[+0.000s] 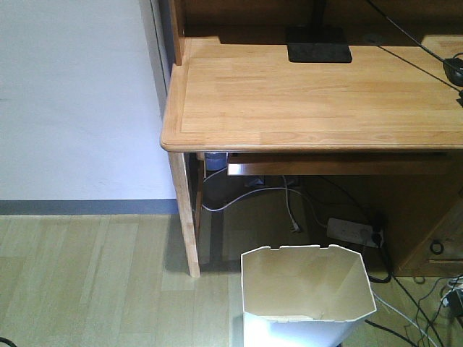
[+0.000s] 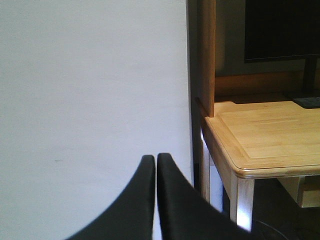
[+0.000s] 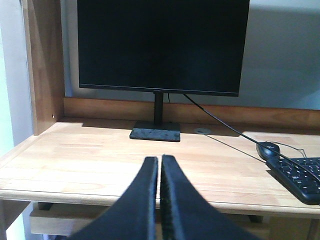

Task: Move trash bin to bedside with robot

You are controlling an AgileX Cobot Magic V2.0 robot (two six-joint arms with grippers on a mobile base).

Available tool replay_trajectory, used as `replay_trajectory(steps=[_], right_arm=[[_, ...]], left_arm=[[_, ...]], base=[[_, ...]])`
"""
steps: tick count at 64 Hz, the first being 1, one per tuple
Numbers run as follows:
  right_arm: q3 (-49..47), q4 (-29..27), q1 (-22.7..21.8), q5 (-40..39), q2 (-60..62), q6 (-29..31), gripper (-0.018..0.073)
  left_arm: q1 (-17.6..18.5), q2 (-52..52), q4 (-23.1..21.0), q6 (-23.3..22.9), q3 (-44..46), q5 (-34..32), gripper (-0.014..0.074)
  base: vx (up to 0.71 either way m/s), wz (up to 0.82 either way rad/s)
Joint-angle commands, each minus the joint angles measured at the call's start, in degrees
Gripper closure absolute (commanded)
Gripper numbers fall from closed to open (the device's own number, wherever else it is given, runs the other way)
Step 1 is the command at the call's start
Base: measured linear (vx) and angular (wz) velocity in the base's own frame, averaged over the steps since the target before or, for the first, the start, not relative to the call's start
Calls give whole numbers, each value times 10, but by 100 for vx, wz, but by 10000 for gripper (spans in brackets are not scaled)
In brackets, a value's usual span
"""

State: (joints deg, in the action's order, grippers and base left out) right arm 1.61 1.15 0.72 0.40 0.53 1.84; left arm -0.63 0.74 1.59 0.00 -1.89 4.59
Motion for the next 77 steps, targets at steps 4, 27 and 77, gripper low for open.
replay_trajectory(steps=[4,27,77], right_arm=[[1,4,-3,-42,6,2,568],[1,4,-3,-42,6,2,568],[-10,-4,-3,-57,6,-1,568]], left_arm=[[4,8,-5,-8,-7,-43,603],[4,8,-5,-8,-7,-43,603],[4,8,-5,-8,-7,-43,603]], base=[[0,0],[0,0],[0,0]])
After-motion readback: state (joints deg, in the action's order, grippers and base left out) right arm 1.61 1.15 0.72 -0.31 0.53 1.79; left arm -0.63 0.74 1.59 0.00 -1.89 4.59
